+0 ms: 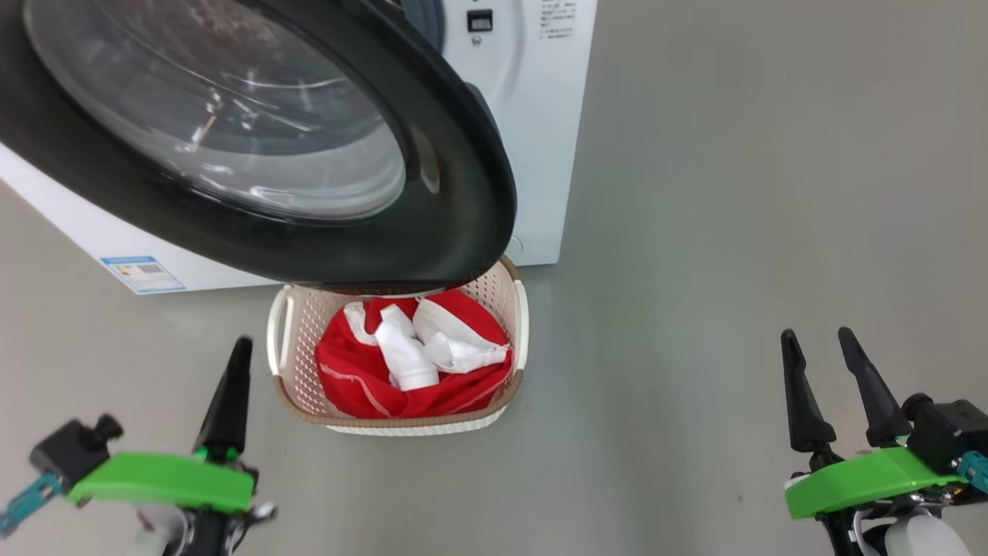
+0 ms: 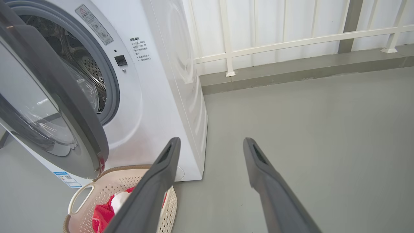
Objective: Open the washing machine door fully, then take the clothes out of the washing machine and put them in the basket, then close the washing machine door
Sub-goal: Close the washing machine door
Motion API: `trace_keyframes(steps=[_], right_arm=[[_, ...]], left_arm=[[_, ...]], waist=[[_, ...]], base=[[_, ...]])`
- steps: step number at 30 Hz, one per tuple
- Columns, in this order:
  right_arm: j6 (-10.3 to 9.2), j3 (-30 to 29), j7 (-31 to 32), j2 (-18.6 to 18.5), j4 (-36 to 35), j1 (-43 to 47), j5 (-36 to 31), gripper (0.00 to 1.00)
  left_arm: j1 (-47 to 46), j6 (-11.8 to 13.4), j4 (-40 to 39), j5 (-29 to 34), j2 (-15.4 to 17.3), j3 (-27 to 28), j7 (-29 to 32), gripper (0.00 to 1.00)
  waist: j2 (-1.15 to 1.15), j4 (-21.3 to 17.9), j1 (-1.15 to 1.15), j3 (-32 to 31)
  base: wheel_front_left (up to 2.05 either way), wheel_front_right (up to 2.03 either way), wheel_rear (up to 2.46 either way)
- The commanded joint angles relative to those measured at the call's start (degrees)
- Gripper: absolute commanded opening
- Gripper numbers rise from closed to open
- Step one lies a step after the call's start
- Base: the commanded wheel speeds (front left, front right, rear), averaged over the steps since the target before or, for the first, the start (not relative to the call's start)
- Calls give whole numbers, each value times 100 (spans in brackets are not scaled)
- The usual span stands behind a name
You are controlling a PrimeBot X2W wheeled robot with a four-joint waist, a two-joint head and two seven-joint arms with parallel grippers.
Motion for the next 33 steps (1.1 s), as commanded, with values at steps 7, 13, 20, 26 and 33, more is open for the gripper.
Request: trace_keyframes(steps=[7,13,20,26,33], right_arm=[[36,26,-37,-18,-143,216,-137,100],[36,-52,-37,-18,-139,423,-161,100],[36,-110,-37,-18,-148,590,-160,100],[36,-145,-37,-18,-185,669,-159,100],[36,-222,-37,-18,-276,752,-143,100]], left_arm=[[455,-39,-79,868,36,649,-43,34],[858,-39,-45,1533,-66,1008,-43,100],[1238,-39,-165,2601,-72,1441,-43,100],[1513,-39,-445,4221,-156,1880,-43,100],[1870,-39,-1055,5932,-759,2513,-43,100]], waist=[[0,145,0,-198],[0,201,0,-374],[0,210,0,-519],[0,194,0,-570],[0,185,0,-626]], base=[[0,0,0],[0,0,0],[0,0,0],[0,0,0],[0,0,0]])
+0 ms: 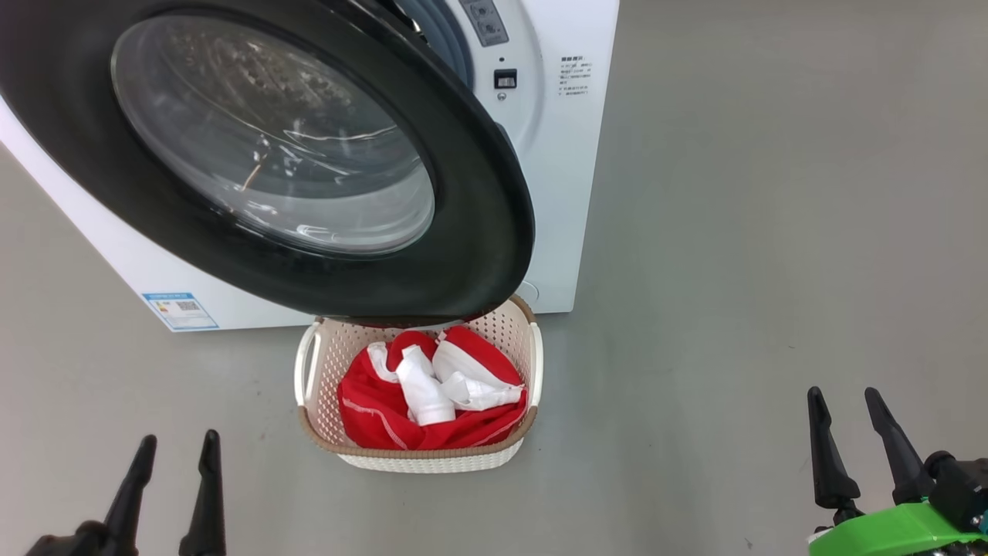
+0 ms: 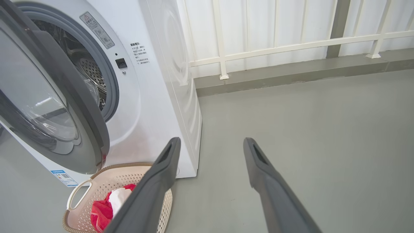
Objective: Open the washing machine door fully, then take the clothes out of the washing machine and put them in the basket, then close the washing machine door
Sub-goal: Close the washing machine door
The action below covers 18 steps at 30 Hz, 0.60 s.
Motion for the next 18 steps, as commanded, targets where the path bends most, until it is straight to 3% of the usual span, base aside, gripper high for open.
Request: trace_keyframes(steps=[1,18], right_arm=[[36,131,-37,-77,-169,30,-13,100],[36,149,-37,-77,-146,18,-2,100]], left_arm=[[9,-32,-235,283,-12,305,-44,100],[40,-32,12,400,-240,383,-45,100]], waist=[[0,4,0,-5],[0,60,0,2]], base=[[0,0,0],[0,0,0]])
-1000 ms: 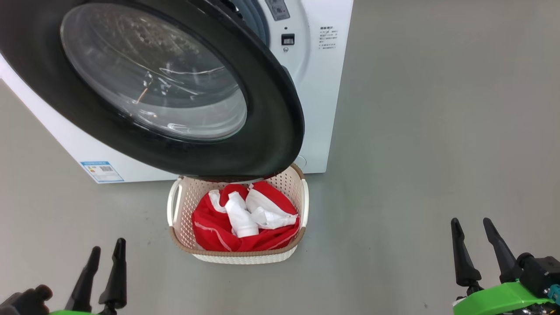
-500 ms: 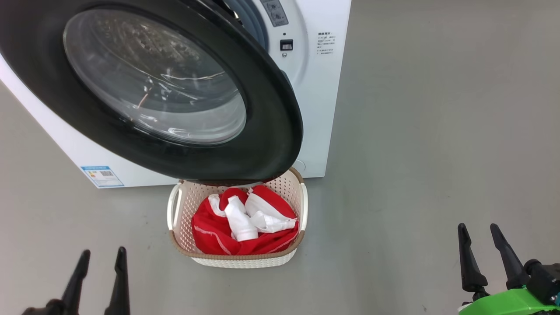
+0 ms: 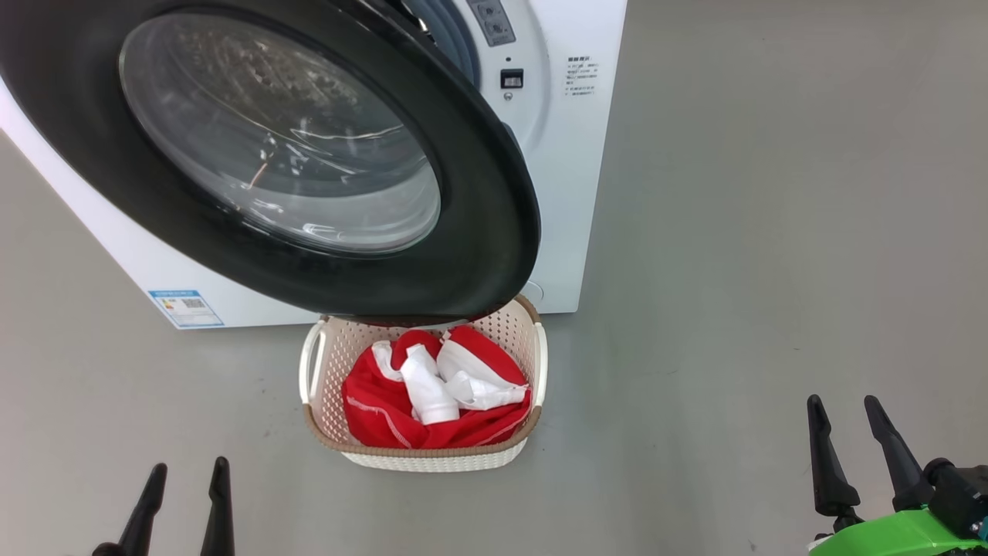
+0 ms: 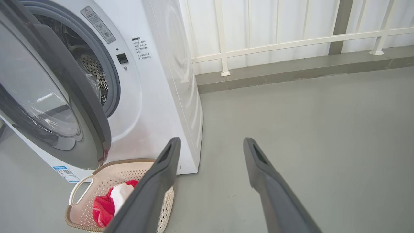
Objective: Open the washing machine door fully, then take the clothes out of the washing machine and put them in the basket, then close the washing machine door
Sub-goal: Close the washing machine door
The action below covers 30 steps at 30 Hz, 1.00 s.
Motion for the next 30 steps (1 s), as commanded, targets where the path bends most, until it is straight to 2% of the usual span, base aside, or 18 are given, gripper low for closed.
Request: trace_keyframes(steps=[1,8,10,11,12,24,30], right_arm=[[36,145,-37,-80,-133,-85,-4,100],[36,206,-37,-80,-142,-97,10,99],[36,259,-37,-80,-136,-104,30,35],[36,309,-37,-80,-122,-115,24,13],[36,381,-37,-80,-106,-135,21,0],[36,1302,-37,-106,75,-903,48,0],[36,1529,-37,-221,131,-1337,76,0]], left_arm=[[-184,-32,-129,12,66,222,-45,100],[-222,-32,-141,16,43,198,-45,100],[-252,-32,-138,7,20,185,-45,100],[-265,-32,-141,1,3,179,-45,100],[-277,-32,-145,-3,-16,159,-45,100],[-403,-32,-180,-101,-270,-162,-45,100],[-455,-32,-150,-208,-294,-366,-45,100]], waist=[[0,7,0,6],[0,93,0,2],[0,155,0,6],[0,194,0,10],[0,240,0,13],[0,1040,0,117],[0,1397,0,226]], base=[[0,0,0],[0,0,0],[0,0,0],[0,0,0],[0,0,0],[0,0,0],[0,0,0]])
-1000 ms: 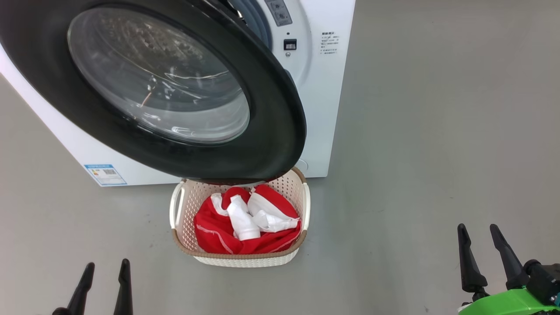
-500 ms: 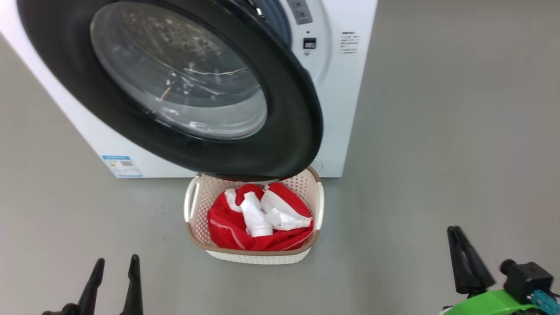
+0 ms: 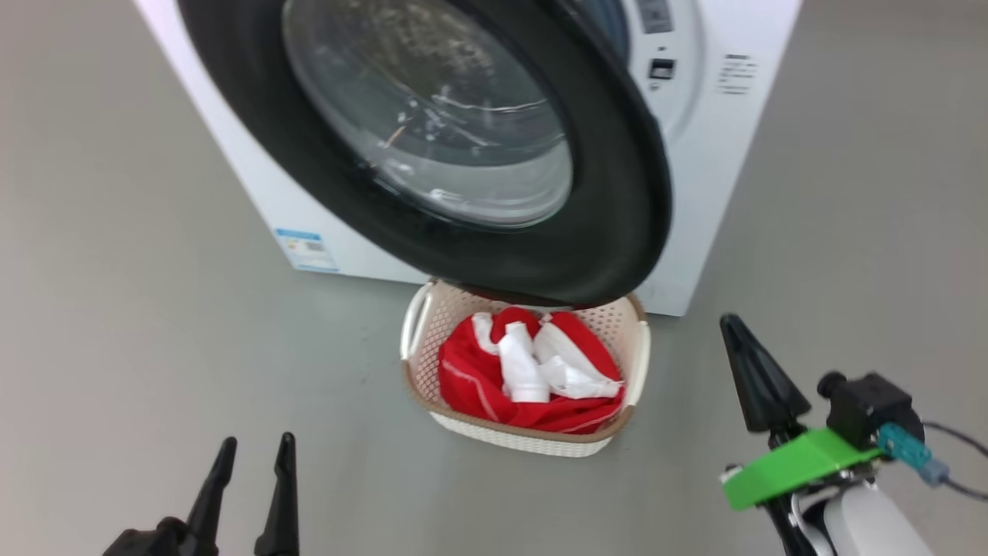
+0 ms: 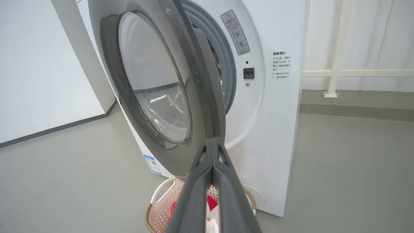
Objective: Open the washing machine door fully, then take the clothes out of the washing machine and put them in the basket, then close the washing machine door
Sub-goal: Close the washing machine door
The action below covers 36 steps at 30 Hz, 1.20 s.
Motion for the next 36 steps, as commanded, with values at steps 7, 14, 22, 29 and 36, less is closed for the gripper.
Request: trace_keyframes(steps=[7,14,22,29,36], right_arm=[[36,333,-37,-180,-4,-849,84,0],[36,540,-37,-277,172,-1387,110,0],[36,492,-37,-281,236,-1898,170,0],[36,380,-37,-344,200,-2259,185,0],[36,244,-37,-482,184,-2688,189,0]], left_arm=[[-322,-32,-90,-281,36,-1,-45,100],[-511,-32,-99,-455,35,-157,-45,100],[-719,-32,-89,-521,35,-338,-45,100],[-962,-32,-133,-578,35,-515,-45,100],[-1202,-32,-166,-660,35,-667,-45,100]], waist=[[0,521,0,357],[0,685,0,672],[0,744,0,1042],[0,765,0,1414],[0,811,0,1813]], base=[[0,0,0],[0,0,0],[0,0,0],[0,0,0],[0,0,0]])
